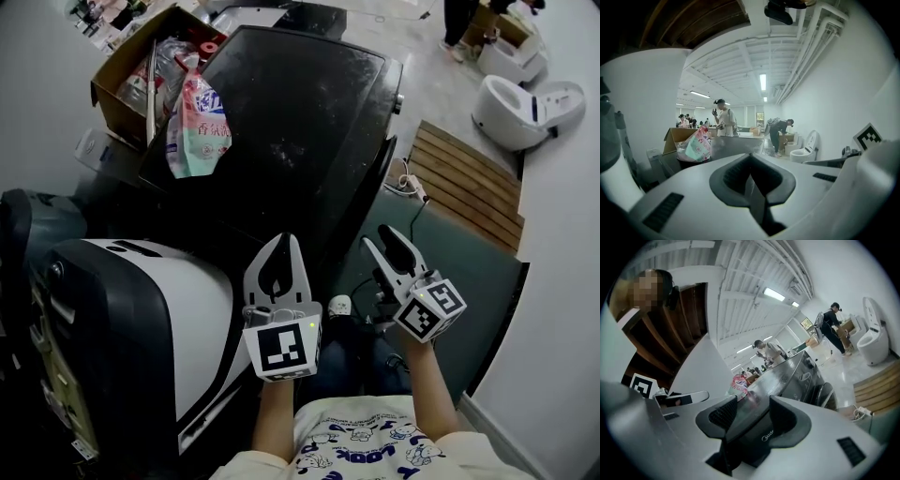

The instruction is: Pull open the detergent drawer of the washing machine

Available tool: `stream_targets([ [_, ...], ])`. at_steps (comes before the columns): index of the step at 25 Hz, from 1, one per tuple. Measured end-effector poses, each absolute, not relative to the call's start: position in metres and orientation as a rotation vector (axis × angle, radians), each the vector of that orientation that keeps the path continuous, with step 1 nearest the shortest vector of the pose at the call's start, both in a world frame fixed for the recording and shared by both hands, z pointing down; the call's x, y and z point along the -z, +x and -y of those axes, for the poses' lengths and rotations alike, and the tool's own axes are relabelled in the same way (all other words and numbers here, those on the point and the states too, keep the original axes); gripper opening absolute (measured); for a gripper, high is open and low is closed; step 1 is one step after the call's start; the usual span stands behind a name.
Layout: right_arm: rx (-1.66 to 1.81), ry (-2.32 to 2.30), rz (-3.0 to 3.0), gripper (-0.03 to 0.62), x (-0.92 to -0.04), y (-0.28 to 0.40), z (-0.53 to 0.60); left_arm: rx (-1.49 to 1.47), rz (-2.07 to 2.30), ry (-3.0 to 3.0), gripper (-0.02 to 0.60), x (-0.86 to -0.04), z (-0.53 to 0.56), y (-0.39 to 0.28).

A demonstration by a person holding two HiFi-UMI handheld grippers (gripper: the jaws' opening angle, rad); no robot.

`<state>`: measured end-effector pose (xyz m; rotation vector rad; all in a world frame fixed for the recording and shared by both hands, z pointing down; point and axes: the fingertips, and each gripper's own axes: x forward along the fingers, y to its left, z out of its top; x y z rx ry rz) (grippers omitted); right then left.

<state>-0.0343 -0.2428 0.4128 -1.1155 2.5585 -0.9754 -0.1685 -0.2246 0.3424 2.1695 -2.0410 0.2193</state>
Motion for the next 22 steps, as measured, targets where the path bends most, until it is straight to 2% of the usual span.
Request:
stream_targets([
  [22,1.440,-0.648,-2.269,0.210,-0.531,-0.053,0.238,-0.337,2.067,2.063,0.014,-0.416,0.226,-0.140],
])
